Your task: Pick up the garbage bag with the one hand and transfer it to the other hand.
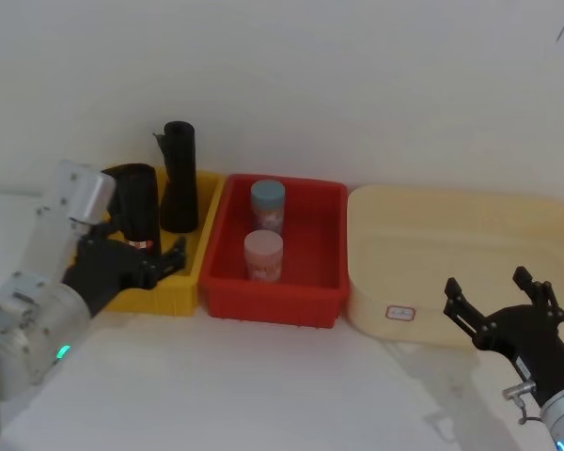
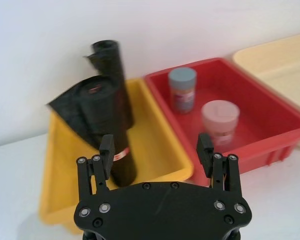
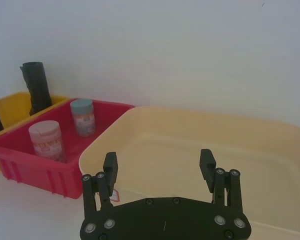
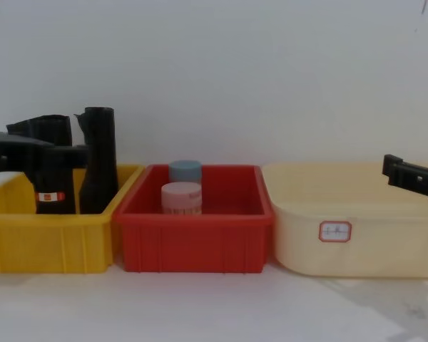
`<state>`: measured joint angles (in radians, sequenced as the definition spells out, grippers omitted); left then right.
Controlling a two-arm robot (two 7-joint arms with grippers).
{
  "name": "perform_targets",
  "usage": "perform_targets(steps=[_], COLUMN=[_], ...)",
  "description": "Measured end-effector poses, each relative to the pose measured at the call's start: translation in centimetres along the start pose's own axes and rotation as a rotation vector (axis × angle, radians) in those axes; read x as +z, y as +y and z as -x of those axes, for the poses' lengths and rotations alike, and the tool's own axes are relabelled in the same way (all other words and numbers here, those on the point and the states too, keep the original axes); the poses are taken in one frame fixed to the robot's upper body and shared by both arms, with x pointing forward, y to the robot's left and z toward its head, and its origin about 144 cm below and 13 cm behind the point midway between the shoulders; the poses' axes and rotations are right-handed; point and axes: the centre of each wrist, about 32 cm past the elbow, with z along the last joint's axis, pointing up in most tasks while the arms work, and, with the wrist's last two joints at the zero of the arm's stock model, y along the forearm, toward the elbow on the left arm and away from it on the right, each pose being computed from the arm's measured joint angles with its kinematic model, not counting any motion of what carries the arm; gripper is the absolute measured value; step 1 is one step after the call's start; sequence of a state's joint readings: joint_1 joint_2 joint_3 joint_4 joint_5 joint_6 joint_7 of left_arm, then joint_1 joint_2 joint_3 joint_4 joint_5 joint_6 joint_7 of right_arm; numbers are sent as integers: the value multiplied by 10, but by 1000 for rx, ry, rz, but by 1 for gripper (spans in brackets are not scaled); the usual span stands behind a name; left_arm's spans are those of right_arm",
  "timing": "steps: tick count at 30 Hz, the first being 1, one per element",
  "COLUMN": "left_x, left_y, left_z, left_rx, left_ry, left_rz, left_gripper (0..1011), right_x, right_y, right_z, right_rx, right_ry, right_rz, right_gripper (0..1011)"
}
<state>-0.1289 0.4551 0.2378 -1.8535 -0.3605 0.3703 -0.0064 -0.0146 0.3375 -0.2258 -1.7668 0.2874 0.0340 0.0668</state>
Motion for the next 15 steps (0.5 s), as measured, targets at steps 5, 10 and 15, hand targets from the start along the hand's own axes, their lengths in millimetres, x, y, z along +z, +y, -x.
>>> perform_targets(steps=[5, 10, 15], left_x=[3, 5, 4], left_y=[6, 9, 9], left_z=[-15, -27, -35], left_rx=[30, 46, 55], left_ry=[9, 16, 25], left_rz=[-19, -30, -40], left_gripper=[1000, 1000, 1000], right_x=[0, 0, 0], right_y=[0, 0, 0], right_z=[0, 0, 0], right_rx=[0, 0, 0], right_ry=[0, 0, 0], right_rz=[0, 0, 0], right_gripper=[1001, 1001, 1001])
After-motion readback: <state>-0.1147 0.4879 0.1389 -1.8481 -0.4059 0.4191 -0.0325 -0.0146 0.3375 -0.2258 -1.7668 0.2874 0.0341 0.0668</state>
